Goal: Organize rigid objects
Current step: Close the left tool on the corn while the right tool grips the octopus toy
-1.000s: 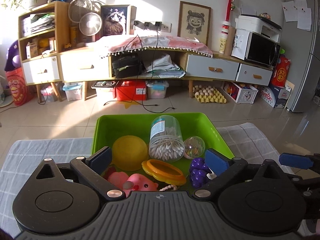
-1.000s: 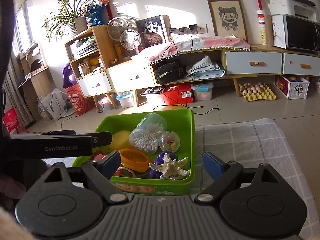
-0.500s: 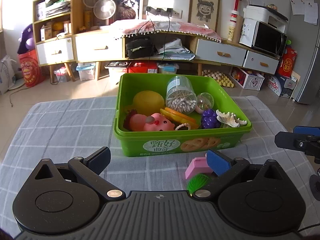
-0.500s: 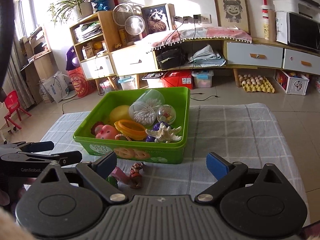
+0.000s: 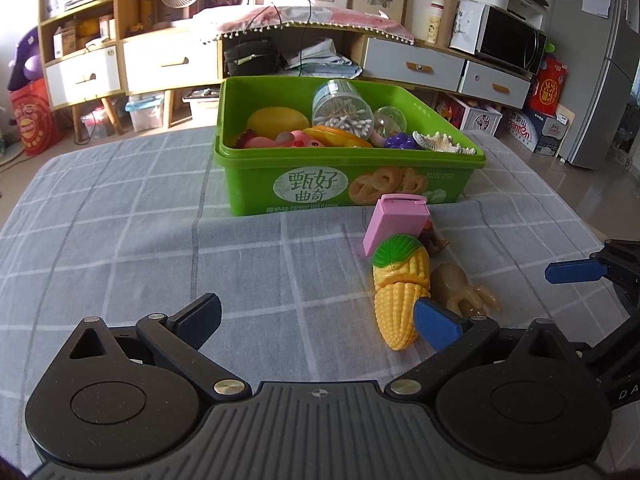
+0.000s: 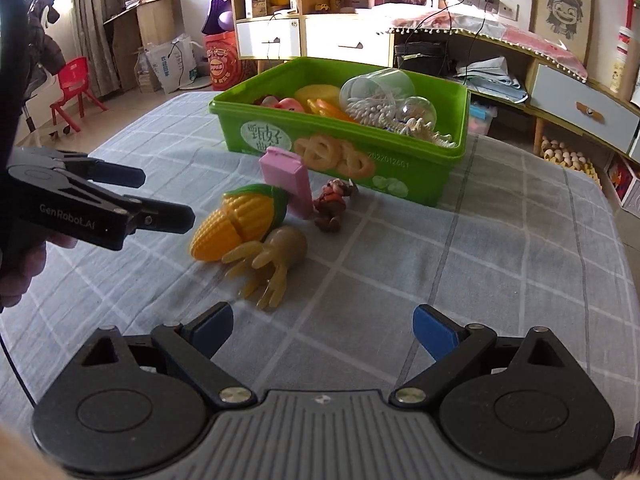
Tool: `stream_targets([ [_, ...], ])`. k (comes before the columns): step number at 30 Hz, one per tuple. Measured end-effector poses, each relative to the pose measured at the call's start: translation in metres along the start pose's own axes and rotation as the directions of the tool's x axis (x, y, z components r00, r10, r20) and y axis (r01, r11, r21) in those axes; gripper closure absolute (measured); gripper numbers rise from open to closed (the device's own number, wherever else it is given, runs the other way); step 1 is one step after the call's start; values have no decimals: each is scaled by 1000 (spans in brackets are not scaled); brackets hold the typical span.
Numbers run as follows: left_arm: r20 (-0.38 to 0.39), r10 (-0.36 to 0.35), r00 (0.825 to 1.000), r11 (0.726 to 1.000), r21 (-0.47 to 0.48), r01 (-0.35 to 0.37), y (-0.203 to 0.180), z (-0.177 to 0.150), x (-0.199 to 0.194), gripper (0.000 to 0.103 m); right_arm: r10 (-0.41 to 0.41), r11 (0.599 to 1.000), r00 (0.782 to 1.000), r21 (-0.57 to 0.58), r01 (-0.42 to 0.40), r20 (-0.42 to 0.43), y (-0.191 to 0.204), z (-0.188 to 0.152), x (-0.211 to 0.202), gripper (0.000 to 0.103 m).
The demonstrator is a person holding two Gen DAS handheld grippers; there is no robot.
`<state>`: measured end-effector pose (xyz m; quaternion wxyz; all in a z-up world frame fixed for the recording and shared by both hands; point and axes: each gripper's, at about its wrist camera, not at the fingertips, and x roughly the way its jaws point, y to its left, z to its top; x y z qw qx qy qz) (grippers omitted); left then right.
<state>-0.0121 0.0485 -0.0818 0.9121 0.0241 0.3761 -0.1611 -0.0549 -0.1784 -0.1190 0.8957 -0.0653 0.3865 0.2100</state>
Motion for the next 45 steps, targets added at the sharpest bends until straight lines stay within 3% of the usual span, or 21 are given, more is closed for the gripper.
stream_targets([
  [7,-14,-76,997,997,25,76,-5,-14,7,5,11,999,1000,-52,-12,-17,7,-17,10,29],
  [12,-33,-88,996,996,6,88,-7,-18,16,5,26,999,999,-40,-25,32,3,-23,11,26],
  [20,4,-73,997,997,26,73,-12,-15,23,5,27,999,996,-40,-24,81,8,-22,17,26],
  [25,11,-89,996,995,-36,89,-11,-6,28,8,17,999,995,-31,-14,96,13,-18,22,26],
  [39,8,-157,988,978,-138,157,-13,10,32,58,4,1000,996,-19,-2,84,27,0,36,26],
  [41,14,-160,987,977,-140,160,-14,11,30,64,3,1000,997,-18,-1,80,28,1,37,26],
  [45,-1,-153,988,975,-165,150,-10,15,29,64,-8,1000,998,-5,8,62,28,5,39,26],
])
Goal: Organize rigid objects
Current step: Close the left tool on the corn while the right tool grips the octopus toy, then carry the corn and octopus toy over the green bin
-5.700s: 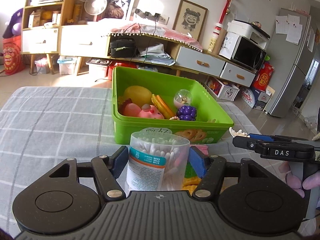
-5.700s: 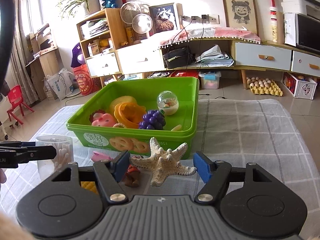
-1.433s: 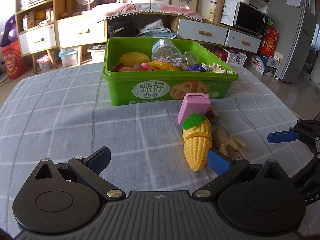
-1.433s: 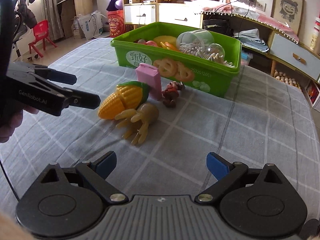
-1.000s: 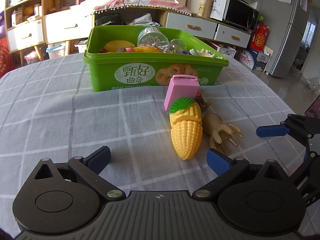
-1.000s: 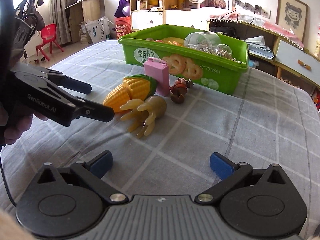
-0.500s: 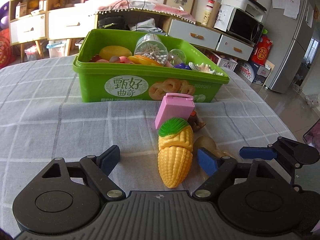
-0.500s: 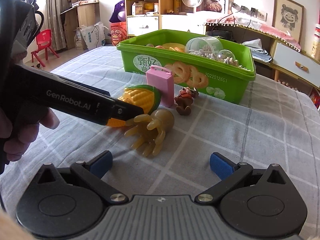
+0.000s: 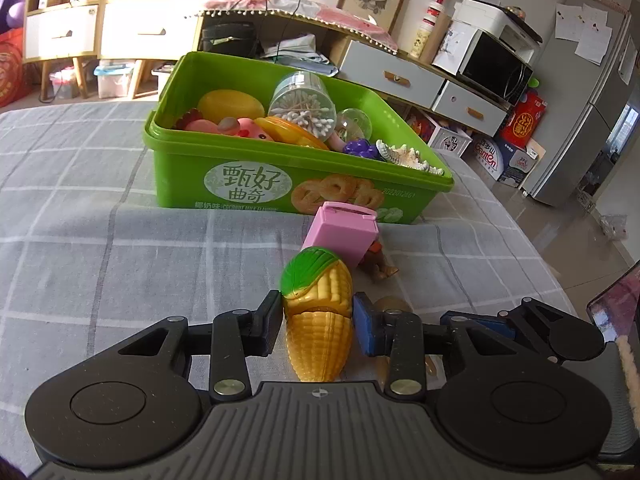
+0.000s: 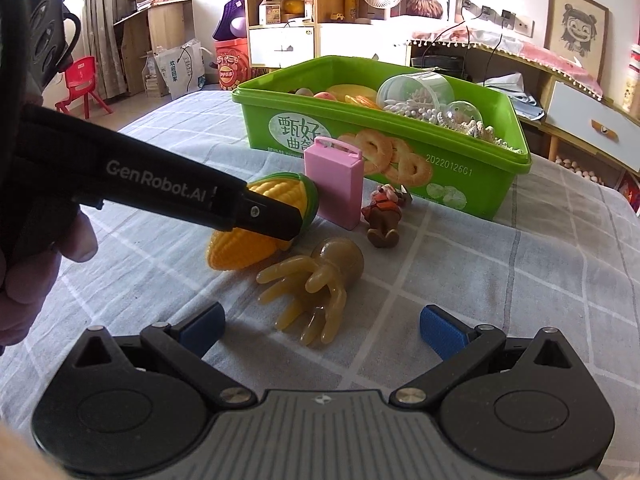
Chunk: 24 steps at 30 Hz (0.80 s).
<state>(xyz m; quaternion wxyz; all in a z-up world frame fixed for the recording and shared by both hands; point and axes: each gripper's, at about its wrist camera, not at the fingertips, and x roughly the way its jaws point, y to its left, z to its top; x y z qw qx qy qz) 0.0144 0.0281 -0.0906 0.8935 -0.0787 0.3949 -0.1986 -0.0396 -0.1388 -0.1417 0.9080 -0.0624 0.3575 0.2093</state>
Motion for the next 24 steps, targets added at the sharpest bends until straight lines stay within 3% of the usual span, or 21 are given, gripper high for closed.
stream_targets([
  [3,-10,1,1000,1000,-27,-1,5,3,-3,64,-1,1000,1000,0,1,1,1,0,0,28],
  [5,-12,6,1000,999,-32,-7,6,4,-4,64,7,1000,1000,-10,-6,6,2,1,-2,35],
  [15,-11,1,1000,998,-65,-2,6,10,-11,65,17,998,999,-66,-15,28,9,8,-6,91],
  [24,-4,3,1000,995,-100,-4,10,17,-23,65,26,1000,998,1,-26,63,-3,16,-20,91],
])
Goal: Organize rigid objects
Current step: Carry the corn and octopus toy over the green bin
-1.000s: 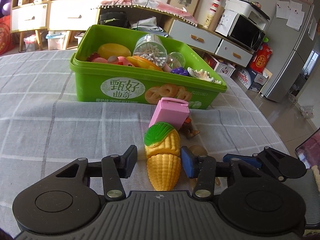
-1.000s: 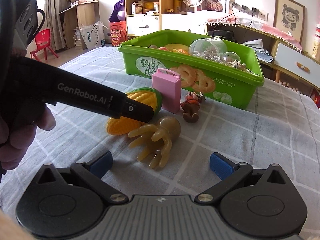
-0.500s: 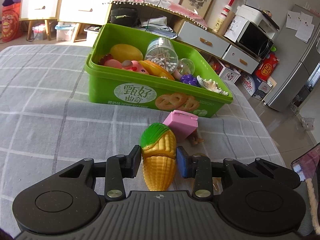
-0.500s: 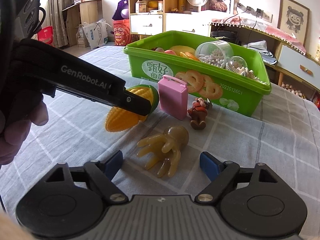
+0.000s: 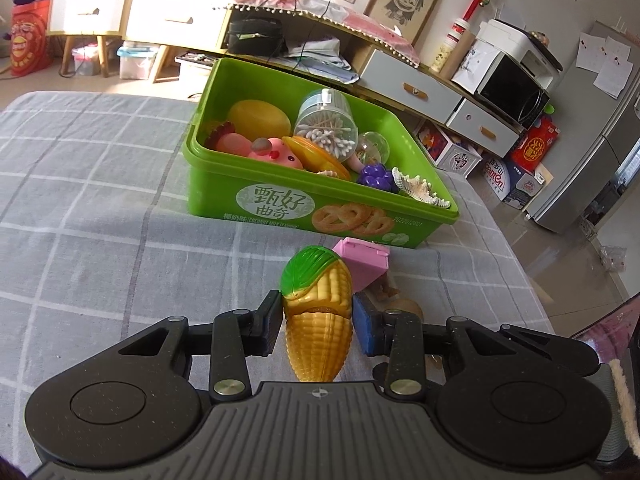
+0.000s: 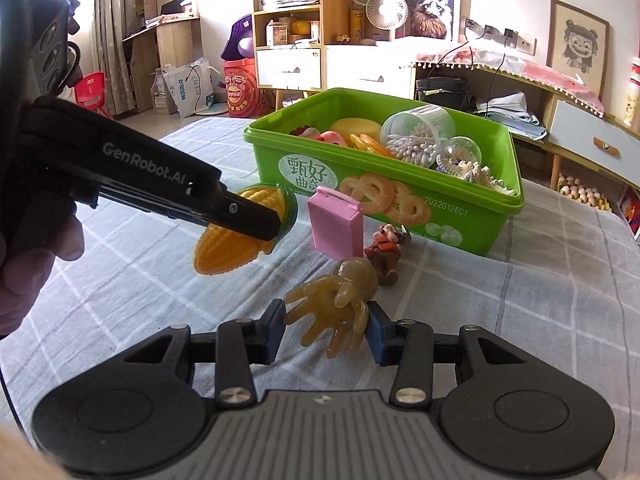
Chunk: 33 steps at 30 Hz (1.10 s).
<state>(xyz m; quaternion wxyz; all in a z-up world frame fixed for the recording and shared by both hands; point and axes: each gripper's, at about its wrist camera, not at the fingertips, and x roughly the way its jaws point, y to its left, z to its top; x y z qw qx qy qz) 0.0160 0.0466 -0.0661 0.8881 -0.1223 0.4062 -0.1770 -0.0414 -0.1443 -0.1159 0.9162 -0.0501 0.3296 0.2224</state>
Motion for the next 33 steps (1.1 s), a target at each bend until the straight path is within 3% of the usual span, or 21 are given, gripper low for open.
stream_targets([
  [11,48,-1,999,996,-84,5,4,21,-11,65,36,974,999,225,-42,31,-35,34,-17,91],
  [20,102,38,994,985,-172,-20,8,55,-11,65,25,940,995,336,-55,95,-60,75,-13,91],
  [25,131,79,988,987,-152,-58,9,74,-2,65,44,911,992,402,-88,117,-75,89,0,91],
  [33,108,119,987,986,-130,-105,8,109,30,65,73,890,992,441,-112,105,-77,99,29,91],
])
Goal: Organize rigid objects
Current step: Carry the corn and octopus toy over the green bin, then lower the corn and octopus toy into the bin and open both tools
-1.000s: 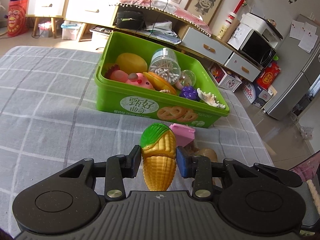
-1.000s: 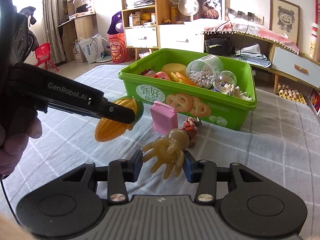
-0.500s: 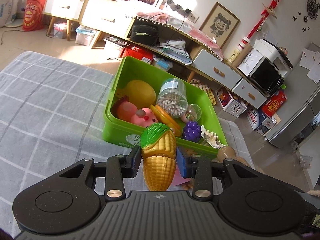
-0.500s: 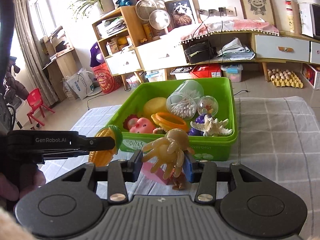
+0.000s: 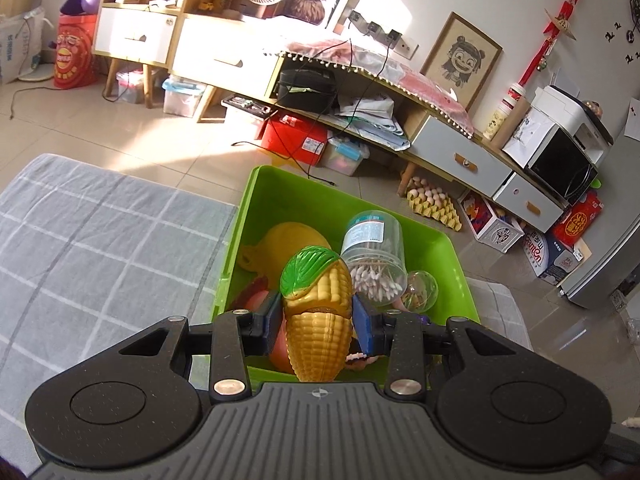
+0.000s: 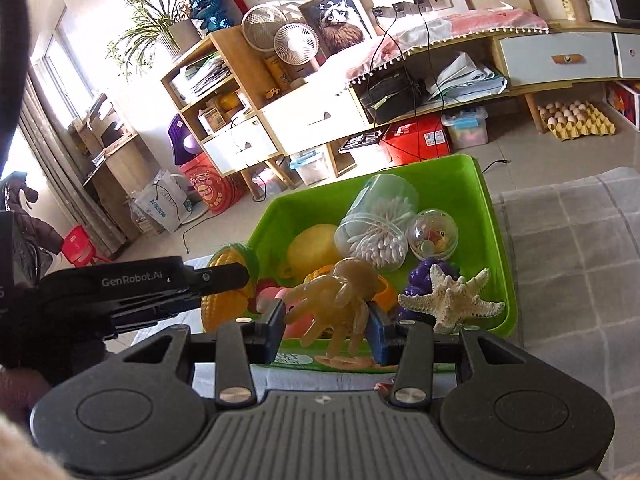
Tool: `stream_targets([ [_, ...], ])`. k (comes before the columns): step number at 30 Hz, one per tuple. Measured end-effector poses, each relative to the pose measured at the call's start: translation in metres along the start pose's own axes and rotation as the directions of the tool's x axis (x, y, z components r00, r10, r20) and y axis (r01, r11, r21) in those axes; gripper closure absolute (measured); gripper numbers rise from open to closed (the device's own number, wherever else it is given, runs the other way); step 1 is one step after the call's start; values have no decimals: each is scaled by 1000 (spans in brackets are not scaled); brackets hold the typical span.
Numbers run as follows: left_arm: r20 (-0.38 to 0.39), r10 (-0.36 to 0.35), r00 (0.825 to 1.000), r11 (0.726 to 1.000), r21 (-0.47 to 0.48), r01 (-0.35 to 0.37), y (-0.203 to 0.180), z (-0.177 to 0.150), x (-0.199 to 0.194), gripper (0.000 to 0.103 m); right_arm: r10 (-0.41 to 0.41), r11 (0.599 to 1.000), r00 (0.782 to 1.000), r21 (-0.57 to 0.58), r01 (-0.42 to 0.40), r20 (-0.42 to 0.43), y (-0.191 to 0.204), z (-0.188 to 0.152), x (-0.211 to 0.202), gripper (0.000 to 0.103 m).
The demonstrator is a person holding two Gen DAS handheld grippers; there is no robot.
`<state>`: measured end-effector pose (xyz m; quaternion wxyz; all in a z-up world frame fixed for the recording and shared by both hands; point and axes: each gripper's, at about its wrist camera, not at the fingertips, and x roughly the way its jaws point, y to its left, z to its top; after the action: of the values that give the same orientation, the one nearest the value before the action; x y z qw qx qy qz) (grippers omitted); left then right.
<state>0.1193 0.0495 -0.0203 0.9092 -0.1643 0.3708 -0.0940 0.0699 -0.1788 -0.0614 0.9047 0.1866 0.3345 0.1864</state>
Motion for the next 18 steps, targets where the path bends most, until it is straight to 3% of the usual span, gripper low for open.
stream_targets([
  [6,-73,-2,997,1000,-5,2,-2,18,39,65,-26,1000,1000,-4,26,-5,-6,-4,12,91],
  [18,-106,45,993,999,35,-41,0,28,71,65,-65,998,998,-8,65,-5,-16,3,27,91],
])
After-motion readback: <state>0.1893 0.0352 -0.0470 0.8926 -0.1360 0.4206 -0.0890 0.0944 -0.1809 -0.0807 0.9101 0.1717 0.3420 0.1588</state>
